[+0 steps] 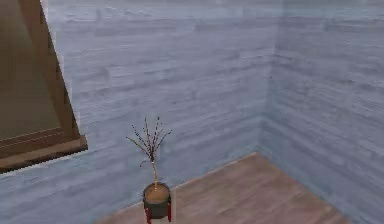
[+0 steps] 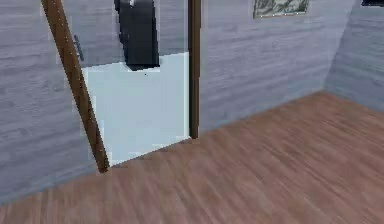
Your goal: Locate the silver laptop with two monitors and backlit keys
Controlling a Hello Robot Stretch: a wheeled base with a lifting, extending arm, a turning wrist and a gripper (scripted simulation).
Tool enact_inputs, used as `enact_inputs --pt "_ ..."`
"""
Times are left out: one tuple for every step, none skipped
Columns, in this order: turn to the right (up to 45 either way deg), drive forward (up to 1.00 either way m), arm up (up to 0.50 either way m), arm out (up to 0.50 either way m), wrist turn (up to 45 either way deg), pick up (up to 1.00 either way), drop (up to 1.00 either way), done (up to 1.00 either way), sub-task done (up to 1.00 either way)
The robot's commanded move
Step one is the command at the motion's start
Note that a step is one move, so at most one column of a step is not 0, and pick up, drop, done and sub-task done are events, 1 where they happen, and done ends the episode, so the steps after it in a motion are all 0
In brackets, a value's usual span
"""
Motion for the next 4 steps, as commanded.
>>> enact_inputs --pt "-45.0 0.00 0.00 0.00 0.0 0.00 0.00 0.00 0.00" --pt "-45.0 0.00 0.00 0.00 0.0 0.00 0.00 0.00 0.00" --pt "-3.0 0.00 0.00 0.00 0.0 0.00 0.00 0.00 0.00" --pt "0.0 1.00 0.00 0.00 0.0 0.00 0.00 0.00 0.00"
